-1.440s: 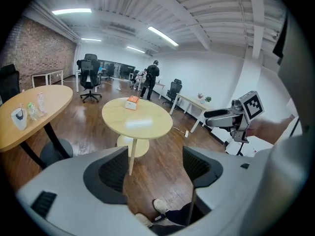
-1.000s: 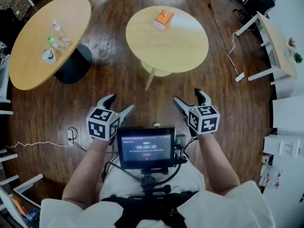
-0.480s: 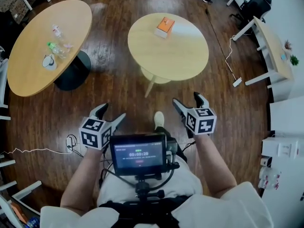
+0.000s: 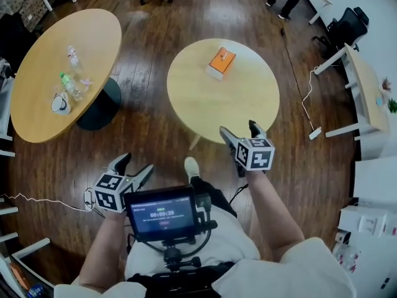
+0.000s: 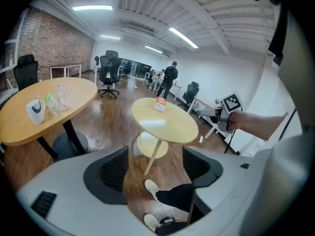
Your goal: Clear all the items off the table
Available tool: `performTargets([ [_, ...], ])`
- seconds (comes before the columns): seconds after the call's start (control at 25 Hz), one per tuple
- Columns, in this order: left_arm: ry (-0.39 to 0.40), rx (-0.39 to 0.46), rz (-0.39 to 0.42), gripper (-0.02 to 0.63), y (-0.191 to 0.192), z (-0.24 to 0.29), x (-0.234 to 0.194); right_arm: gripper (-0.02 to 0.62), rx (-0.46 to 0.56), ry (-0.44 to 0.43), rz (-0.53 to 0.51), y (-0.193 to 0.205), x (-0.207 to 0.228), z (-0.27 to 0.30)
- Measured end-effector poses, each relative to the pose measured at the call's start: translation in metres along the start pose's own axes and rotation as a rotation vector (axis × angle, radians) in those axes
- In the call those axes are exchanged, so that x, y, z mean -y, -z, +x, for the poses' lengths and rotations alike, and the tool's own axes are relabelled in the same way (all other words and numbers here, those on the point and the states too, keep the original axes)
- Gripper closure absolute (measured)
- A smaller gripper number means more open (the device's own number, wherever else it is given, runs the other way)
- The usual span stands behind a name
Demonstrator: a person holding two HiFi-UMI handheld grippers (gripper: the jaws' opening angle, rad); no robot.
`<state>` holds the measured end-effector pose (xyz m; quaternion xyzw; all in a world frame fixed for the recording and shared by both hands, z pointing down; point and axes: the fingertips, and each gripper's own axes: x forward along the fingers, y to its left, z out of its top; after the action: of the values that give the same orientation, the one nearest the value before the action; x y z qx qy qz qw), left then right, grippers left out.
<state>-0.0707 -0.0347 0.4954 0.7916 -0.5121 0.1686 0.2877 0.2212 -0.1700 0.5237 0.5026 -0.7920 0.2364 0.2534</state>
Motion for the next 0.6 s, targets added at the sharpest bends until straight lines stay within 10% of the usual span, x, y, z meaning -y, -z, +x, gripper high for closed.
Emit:
performTargets([
  [0.6, -0.242, -0.020, -0.115, 0.264, -0.068, 0.040, -0.045, 0.008, -0.078, 0.022, 0.162, -0.114, 0.076, 0.236],
])
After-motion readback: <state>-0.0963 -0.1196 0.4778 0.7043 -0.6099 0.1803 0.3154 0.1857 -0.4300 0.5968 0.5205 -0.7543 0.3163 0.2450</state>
